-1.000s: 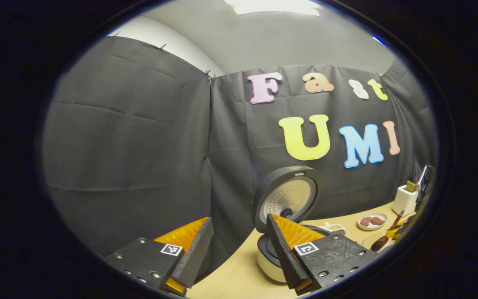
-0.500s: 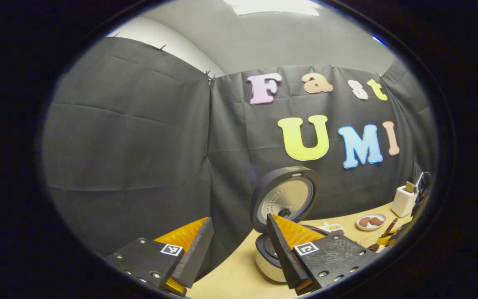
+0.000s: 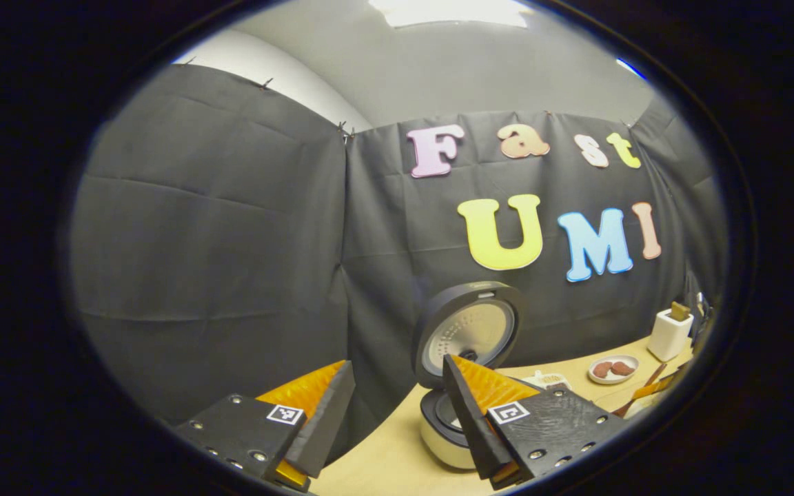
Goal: Close the left gripper, press the button to open the rice cooker; take a wooden spoon from the chopstick holder with the right hand, scoop a spoonful of rice and pour it into the rice cooker, then put the wooden spoon back into the chopstick holder.
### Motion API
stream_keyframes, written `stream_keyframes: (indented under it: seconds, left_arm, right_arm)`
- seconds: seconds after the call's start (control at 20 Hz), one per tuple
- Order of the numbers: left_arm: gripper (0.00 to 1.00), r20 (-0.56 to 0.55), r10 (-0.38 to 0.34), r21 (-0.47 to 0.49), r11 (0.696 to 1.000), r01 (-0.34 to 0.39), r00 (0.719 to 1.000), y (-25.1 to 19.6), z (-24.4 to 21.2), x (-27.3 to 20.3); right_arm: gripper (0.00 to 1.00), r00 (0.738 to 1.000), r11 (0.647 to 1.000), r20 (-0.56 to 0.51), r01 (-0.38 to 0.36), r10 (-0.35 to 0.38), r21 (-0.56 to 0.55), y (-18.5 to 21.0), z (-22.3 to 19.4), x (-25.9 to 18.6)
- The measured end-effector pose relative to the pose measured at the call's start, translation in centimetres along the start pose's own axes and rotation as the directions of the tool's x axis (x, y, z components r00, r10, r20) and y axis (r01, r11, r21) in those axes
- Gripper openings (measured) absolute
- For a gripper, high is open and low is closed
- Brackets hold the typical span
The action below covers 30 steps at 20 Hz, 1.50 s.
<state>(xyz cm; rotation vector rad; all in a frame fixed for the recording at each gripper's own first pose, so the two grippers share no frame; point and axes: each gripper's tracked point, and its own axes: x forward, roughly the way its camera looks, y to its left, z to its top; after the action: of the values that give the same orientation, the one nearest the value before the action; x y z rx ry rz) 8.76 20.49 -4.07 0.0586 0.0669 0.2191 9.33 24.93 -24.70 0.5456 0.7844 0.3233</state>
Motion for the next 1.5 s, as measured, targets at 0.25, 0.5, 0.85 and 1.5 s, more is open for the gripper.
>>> stream_keyframes:
  seconds: [0.25,0.5,0.85,1.5]
  left_arm:
    - [0.82,0.018,-0.001,0.002,1.000,0.001,1.000,-0.4,1.2,-0.3]
    - [0.81,0.033,-0.013,0.003,1.000,0.012,0.999,-1.4,1.9,-0.4]
    - [0.82,0.044,-0.020,-0.014,1.000,0.021,0.999,-1.4,2.1,-0.1]
    - [0.81,0.028,0.046,-0.030,0.999,-0.045,0.999,3.8,0.4,0.1]
  right_arm:
    - [0.05,1.000,0.992,0.017,-0.019,0.017,0.126,-1.1,1.0,-1.2]
    - [0.08,0.997,0.957,0.049,-0.065,0.053,0.284,-1.8,3.1,-2.7]
    - [0.08,0.987,0.891,0.089,-0.160,0.135,0.424,0.6,5.2,-3.8]
    - [0.08,0.942,0.851,0.134,-0.335,0.308,0.405,12.0,9.1,-1.7]
